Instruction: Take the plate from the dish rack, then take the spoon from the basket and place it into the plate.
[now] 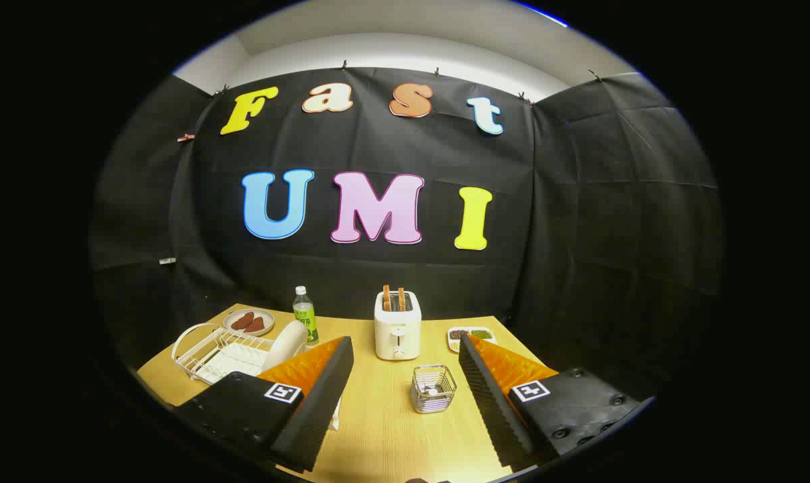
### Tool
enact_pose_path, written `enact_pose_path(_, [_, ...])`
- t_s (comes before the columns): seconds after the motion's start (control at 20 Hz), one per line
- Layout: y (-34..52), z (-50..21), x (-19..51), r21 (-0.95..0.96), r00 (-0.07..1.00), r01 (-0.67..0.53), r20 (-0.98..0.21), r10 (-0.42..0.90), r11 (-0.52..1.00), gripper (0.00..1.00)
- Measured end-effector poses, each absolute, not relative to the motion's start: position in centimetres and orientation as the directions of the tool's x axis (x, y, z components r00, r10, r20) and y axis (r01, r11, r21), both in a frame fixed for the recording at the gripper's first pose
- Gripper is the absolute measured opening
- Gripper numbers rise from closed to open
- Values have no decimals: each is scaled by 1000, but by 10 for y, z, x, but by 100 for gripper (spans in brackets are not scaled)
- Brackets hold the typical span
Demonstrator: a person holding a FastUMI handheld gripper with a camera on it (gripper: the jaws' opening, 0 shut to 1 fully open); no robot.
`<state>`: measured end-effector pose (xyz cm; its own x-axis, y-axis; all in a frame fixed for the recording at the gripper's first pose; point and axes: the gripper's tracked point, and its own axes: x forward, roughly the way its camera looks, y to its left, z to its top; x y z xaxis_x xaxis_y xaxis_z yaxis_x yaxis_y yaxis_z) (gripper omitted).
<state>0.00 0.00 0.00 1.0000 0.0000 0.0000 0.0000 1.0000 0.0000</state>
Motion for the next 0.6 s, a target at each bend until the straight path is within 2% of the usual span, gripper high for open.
enact_pose_path(0.6, [7, 4, -15, -32, 1000, -28, -6, 28, 999, 98])
